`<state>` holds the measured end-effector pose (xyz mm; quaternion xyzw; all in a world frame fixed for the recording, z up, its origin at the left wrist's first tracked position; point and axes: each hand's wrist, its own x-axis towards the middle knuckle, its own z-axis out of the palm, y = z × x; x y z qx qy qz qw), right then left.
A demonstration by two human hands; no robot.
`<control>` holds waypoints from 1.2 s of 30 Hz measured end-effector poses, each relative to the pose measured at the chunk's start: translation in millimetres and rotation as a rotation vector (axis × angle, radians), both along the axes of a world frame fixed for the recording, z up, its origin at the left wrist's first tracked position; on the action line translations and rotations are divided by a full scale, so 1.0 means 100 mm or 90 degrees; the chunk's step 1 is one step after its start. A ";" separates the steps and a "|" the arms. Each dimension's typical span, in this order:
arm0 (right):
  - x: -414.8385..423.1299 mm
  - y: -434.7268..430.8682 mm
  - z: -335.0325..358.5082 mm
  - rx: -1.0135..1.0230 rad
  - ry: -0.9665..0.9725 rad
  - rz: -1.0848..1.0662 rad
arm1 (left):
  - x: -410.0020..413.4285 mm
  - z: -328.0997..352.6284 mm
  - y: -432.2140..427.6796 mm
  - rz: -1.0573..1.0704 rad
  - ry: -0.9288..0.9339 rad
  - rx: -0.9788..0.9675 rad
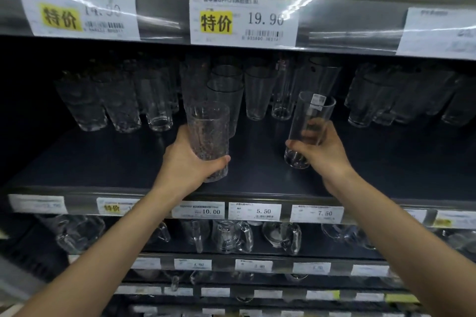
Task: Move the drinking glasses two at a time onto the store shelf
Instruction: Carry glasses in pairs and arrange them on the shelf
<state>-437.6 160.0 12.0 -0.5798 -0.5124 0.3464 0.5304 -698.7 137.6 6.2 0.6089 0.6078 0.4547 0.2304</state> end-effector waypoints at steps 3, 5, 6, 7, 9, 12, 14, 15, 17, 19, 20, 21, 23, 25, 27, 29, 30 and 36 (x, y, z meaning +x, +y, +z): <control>-0.02 0.13 -0.01 -0.003 -0.006 0.006 | -0.08 -0.01 0.08 0.002 -0.006 -0.003; -0.03 0.20 -0.02 -0.004 -0.010 0.005 | -0.15 -0.01 0.14 0.001 -0.005 -0.008; -0.04 0.23 -0.03 -0.004 -0.012 0.004 | -0.18 0.00 0.18 -0.001 -0.006 -0.010; -0.05 0.26 -0.04 -0.002 -0.016 0.000 | -0.21 0.01 0.21 -0.002 -0.009 -0.013; -0.07 0.32 -0.06 0.008 -0.018 -0.014 | -0.26 0.03 0.29 -0.004 -0.018 -0.019; -0.11 0.38 -0.12 0.026 -0.012 -0.036 | -0.35 0.05 0.42 -0.010 -0.027 -0.021; -0.12 0.39 -0.16 0.029 -0.015 -0.041 | -0.39 0.04 0.47 -0.010 -0.025 -0.023; -0.12 0.39 -0.17 0.030 -0.018 -0.043 | -0.41 0.02 0.49 -0.009 -0.024 -0.021; -0.12 0.41 -0.18 0.031 -0.029 -0.048 | -0.44 -0.01 0.51 -0.007 -0.012 -0.014; -0.12 0.43 -0.19 0.031 -0.037 -0.053 | -0.46 -0.05 0.52 -0.013 0.014 -0.011; -0.13 0.43 -0.18 0.030 -0.042 -0.056 | -0.46 -0.05 0.53 -0.020 0.021 -0.012; -0.12 0.44 -0.19 0.028 -0.046 -0.059 | -0.47 -0.05 0.54 -0.027 0.026 -0.015; -0.12 0.45 -0.20 0.024 -0.052 -0.062 | -0.48 -0.06 0.55 -0.037 0.030 -0.018; -0.11 0.45 -0.20 0.019 -0.061 -0.065 | -0.49 -0.07 0.55 -0.038 0.029 -0.019; -0.10 0.45 -0.22 0.011 -0.068 -0.070 | -0.50 -0.08 0.55 -0.040 0.030 -0.025; -0.10 0.45 -0.24 0.001 -0.079 -0.075 | -0.50 -0.08 0.55 -0.047 0.029 -0.027; -0.10 0.46 -0.25 -0.003 -0.086 -0.080 | -0.50 -0.09 0.56 -0.050 0.030 -0.027; -0.13 0.48 -0.20 -0.011 -0.106 -0.117 | -0.48 -0.14 0.68 0.028 0.035 -0.031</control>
